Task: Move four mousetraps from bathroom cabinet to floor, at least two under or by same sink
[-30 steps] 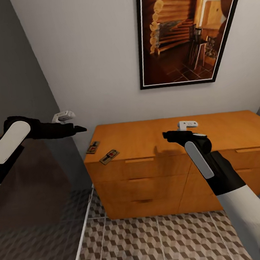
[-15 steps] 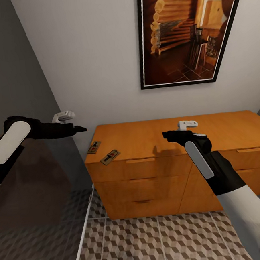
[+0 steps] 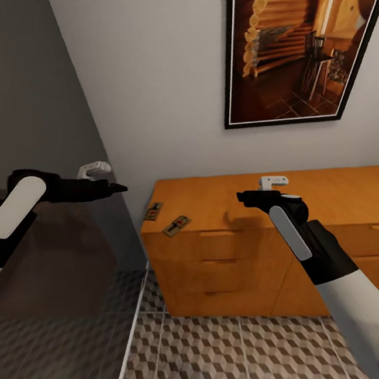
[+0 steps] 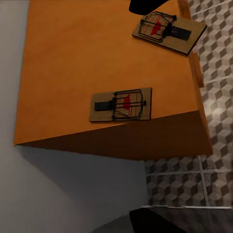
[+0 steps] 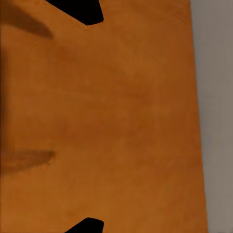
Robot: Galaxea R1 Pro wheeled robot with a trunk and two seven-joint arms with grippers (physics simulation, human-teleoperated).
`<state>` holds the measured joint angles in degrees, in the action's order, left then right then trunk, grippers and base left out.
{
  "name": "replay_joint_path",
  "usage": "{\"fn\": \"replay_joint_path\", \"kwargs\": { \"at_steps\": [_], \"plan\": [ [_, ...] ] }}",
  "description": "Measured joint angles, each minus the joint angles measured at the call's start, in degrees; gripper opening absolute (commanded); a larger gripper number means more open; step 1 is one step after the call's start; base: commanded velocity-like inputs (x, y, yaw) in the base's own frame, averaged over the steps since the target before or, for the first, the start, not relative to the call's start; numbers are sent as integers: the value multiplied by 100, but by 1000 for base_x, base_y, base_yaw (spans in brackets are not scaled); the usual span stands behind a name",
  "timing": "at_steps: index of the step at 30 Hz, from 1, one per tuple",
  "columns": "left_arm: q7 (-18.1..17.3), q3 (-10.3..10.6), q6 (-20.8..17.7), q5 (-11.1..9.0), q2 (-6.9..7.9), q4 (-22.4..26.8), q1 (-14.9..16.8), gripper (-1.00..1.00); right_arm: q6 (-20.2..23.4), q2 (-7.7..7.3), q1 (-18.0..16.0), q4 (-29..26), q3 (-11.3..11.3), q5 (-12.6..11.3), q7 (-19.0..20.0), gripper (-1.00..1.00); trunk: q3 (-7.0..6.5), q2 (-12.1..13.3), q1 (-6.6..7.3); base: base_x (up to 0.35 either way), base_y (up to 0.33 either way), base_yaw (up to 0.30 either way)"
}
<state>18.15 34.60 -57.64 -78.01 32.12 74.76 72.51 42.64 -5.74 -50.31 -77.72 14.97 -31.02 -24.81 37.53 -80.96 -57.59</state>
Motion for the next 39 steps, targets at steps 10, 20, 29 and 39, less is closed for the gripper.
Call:
{"fn": "replay_joint_path", "kwargs": {
  "at_steps": [10, 20, 29, 39],
  "plan": [
    [20, 12, 9, 3, -88, -3, 1, 100, 0, -1, 4, 0, 0, -10, 1, 100, 0, 0, 0, 0, 0, 48],
    [82, 35, 19, 37, -93, -199, 1, 100, -1, 0, 88, -4, 5, -15, 1, 100, 0, 0, 0, 0, 0, 5],
    [123, 85, 33, 62, -405, -770, 1, 100, -1, 0, 110, -5, 8, -7, 1, 100, 0, 0, 0, 0, 0, 0],
    [720, 58, 36, 65, -664, -891, 8, 100, -1, 0, 113, -1, 8, -4, 1, 100, 0, 0, 0, 0, 0, 0]
  ]
}}
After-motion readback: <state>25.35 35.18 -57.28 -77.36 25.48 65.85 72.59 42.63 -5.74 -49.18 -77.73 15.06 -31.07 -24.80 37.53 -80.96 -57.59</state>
